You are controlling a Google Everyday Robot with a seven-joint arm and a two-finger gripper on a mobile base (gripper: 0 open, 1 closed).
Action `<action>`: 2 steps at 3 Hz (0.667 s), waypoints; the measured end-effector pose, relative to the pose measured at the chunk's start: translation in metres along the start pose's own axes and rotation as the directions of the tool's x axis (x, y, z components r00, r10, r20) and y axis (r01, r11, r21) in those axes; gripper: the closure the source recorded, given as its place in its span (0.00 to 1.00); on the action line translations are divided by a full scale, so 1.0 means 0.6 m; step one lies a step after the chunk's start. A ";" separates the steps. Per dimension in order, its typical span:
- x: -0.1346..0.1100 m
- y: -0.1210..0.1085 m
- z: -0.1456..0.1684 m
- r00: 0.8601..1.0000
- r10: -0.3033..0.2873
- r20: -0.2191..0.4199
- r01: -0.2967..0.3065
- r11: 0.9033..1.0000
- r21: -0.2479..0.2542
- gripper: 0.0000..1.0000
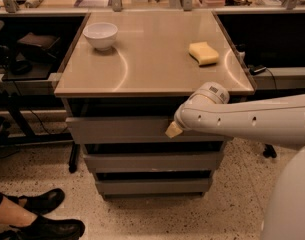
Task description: Open top drawer
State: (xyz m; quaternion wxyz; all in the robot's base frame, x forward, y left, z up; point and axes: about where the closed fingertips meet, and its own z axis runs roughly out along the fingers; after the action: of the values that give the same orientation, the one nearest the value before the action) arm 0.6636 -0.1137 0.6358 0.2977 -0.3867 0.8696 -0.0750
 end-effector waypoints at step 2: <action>-0.001 -0.007 -0.009 1.000 0.001 0.004 -0.001 1.000 0.001 1.00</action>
Offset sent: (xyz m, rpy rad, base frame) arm -0.2148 -0.0371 -0.0003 -0.0067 -0.1478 -0.0033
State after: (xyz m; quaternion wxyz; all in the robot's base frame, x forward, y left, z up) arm 0.6633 -0.1167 0.6417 0.2997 -0.3865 0.8690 -0.0745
